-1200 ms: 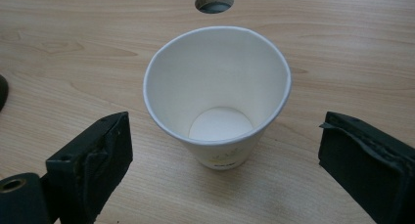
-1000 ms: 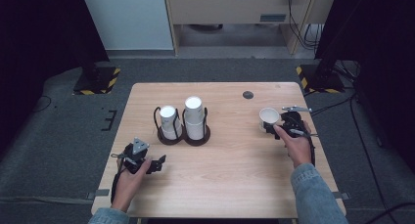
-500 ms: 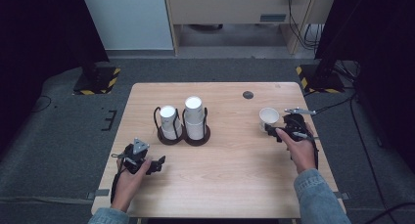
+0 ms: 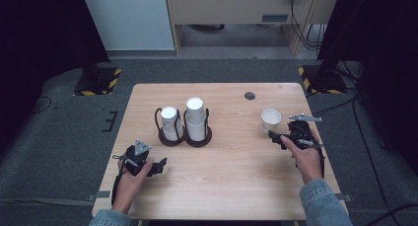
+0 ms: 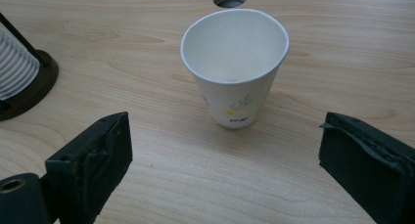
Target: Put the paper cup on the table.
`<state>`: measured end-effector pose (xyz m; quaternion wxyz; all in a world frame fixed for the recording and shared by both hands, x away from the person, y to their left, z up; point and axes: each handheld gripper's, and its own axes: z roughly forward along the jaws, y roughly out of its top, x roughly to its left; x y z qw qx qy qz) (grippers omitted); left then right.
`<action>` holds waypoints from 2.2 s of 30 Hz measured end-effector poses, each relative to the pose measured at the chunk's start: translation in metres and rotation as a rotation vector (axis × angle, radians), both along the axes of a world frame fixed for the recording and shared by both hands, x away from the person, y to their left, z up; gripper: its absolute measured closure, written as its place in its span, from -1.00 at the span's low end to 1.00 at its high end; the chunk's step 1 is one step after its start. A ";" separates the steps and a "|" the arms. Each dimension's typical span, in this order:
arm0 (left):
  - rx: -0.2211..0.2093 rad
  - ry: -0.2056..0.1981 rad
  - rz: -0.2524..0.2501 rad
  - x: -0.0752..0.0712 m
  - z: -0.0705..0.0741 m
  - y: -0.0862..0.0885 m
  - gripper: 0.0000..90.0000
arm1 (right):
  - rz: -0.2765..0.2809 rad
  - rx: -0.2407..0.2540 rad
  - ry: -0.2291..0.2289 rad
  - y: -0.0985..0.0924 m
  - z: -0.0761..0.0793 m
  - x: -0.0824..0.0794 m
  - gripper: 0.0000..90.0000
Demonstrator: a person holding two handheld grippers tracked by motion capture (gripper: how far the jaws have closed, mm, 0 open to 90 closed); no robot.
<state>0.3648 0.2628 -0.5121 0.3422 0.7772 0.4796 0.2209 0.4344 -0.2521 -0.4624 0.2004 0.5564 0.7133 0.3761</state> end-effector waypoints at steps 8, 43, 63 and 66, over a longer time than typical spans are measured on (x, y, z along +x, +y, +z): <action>0.001 0.000 -0.002 0.000 0.000 0.000 -0.87 | 0.027 0.009 0.001 0.005 -0.002 -0.010 -0.86; 0.017 0.018 -0.005 0.000 -0.002 0.000 -0.87 | 0.159 -0.037 0.066 0.081 -0.042 -0.016 -0.84; 0.025 0.030 0.000 0.001 -0.002 0.002 -0.88 | 0.048 -0.152 0.036 0.097 -0.077 0.000 -0.95; 0.024 0.030 0.001 0.001 -0.002 0.002 -0.88 | 0.044 -0.149 0.042 0.095 -0.078 0.002 -0.97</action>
